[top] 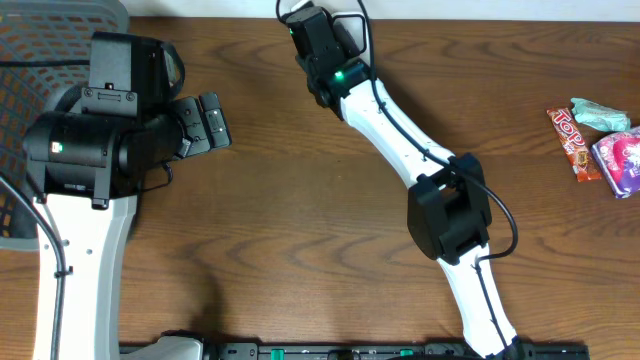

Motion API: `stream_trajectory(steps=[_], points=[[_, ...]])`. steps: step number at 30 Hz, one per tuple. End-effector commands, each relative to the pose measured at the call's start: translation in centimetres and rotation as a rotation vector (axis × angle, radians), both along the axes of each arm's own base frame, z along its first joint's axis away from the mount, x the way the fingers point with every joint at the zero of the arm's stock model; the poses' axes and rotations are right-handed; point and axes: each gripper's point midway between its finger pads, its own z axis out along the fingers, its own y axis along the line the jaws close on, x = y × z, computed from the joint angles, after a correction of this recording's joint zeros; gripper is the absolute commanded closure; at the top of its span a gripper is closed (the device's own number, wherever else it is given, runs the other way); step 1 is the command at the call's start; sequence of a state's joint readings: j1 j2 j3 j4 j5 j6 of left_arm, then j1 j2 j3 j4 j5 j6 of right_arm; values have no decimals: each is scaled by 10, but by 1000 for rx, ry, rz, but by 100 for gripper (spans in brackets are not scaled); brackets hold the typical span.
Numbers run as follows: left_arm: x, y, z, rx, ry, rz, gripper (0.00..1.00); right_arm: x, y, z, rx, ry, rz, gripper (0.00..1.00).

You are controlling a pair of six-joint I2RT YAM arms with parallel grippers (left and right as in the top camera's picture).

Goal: Scan the item barcode
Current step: 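Carry the orange tissue pack to the right table edge and release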

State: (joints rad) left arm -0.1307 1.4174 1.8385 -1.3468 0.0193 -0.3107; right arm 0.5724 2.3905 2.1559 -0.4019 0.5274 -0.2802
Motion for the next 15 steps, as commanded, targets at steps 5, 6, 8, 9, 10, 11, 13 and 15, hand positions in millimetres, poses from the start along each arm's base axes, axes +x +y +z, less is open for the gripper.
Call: stream_trajectory(steps=[5, 6, 8, 9, 10, 11, 13, 15], points=[[0, 3, 1, 10, -2, 12, 2, 26, -47, -3, -171, -110, -112, 99], [0, 3, 1, 10, -2, 12, 2, 28, -48, -5, -159, -106, -107, 99], [0, 3, 1, 10, -2, 12, 2, 34, -53, -12, -126, -99, -102, 99], [0, 3, 1, 10, -2, 12, 2, 37, -56, -15, -101, -100, -110, 99], [0, 3, 1, 10, -2, 12, 2, 39, -57, -17, -80, -99, -113, 99], [0, 3, 1, 10, -2, 12, 2, 41, -58, -20, -44, -94, -114, 99], [0, 3, 1, 10, -2, 12, 2, 44, -58, -23, 12, -87, -111, 99], [0, 3, 1, 10, -2, 12, 2, 46, -62, -24, 45, -87, -127, 99]])
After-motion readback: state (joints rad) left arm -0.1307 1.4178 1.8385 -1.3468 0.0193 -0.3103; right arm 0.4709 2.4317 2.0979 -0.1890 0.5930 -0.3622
